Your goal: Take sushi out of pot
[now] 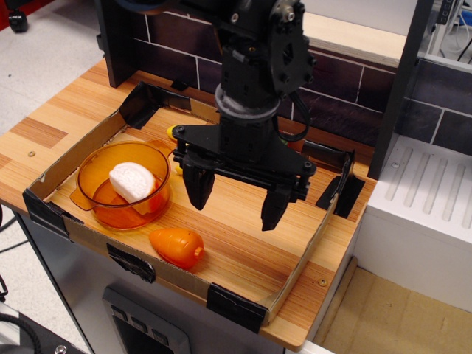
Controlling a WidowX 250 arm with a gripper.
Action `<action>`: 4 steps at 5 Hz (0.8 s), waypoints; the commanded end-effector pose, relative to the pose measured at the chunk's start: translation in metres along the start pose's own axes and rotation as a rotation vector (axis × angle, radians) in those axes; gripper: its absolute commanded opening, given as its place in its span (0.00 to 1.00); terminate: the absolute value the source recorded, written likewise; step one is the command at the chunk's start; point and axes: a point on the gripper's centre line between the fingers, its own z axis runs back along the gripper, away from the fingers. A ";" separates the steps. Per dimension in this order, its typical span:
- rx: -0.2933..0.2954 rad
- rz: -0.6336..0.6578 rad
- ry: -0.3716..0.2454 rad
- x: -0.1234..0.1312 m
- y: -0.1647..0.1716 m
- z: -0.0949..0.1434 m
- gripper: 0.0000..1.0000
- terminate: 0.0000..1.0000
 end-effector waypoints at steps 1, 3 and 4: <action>0.000 0.000 0.000 0.000 0.000 0.000 1.00 0.00; -0.023 0.297 -0.005 0.002 0.038 0.020 1.00 0.00; -0.015 0.477 -0.070 -0.005 0.066 0.030 1.00 0.00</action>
